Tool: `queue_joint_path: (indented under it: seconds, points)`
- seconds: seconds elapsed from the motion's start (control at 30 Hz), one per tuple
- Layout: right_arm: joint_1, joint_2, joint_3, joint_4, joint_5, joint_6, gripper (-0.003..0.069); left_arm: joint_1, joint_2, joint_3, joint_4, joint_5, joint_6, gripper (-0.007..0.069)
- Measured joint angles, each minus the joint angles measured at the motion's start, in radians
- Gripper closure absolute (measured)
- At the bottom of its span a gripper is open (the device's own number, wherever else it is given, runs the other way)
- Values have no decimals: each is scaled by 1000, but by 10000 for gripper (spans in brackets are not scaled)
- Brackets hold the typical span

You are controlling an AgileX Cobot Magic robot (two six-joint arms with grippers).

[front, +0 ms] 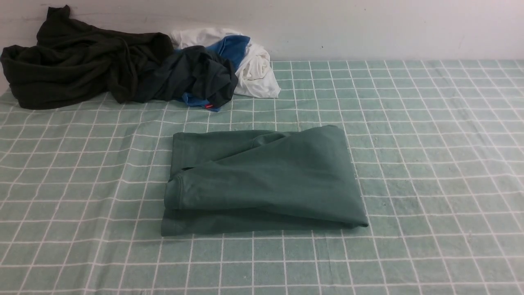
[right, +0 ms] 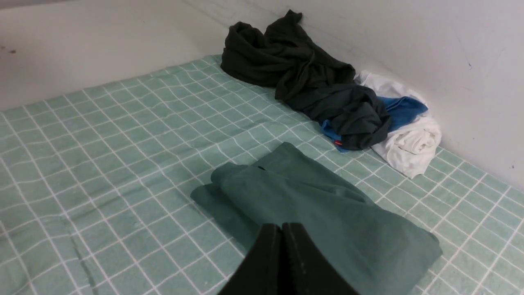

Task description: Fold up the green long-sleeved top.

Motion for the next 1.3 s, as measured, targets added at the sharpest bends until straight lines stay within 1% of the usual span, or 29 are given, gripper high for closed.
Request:
queue_joint_path:
  seconds: [0.07, 0.1, 0.13, 0.2, 0.23, 0.27, 0.3, 0.33, 0.37, 0.4, 0.5, 0.53, 0.57, 0.63, 0.67, 0.7, 0.8, 1.0, 1.3]
  points:
    - [-5, -17, 76, 0, -100, 1, 671, 0, 0, 0, 0, 0, 0, 628]
    - [-6, -23, 86, -1, -114, 1, 671, 0, 0, 0, 0, 0, -6, 628]
    - [-14, -37, 126, -4, -180, 8, 671, 0, 0, 0, 0, 0, -6, 628]
    - [-71, -102, 276, -8, -349, 49, 671, 0, 0, 0, 1, 0, 0, 628]
    - [-105, -132, 336, -8, -400, 74, 673, 0, 0, 0, 1, 0, -6, 628]
    - [-121, -138, 359, -8, -410, 79, 673, 0, 0, 0, 1, 0, -6, 628]
    - [-192, -189, 449, -8, -463, 124, 673, 0, 0, 0, 1, 0, 0, 628]
    - [-233, -214, 489, -10, -478, 148, 673, 0, 0, 0, 1, 0, 0, 628]
    - [-243, -227, 499, -11, -483, 160, 673, 0, 0, 0, 1, 0, 0, 628]
    - [-329, -276, 573, -14, -490, 201, 673, 0, 0, 0, 1, 0, 0, 628]
    - [-507, -369, 703, -63, -483, 269, 673, 0, 0, 0, 1, 0, 0, 628]
    - [-516, -380, 709, -73, -483, 271, 673, 0, 0, 0, 1, 0, 0, 628]
    - [-552, -395, 734, -88, -478, 281, 673, 0, 0, 0, 1, 0, -6, 628]
    - [-652, -463, 799, -144, -468, 296, 673, 0, 0, 0, 2, 0, 0, 628]
    - [-659, -468, 809, -144, -468, 297, 673, 0, 0, 0, 2, 0, -6, 628]
    - [-699, -508, 840, -156, -462, 299, 673, 0, 0, 0, 2, 0, 0, 628]
    - [-759, -534, 878, -160, -452, 300, 673, 0, 0, 0, 3, 0, -6, 628]
    - [-768, -537, 876, -165, -390, 303, 673, 0, -1, 1, 3, 1, -6, 628]
    - [-768, -537, 875, -165, -385, 303, 673, 0, -1, 1, 3, 1, -6, 628]
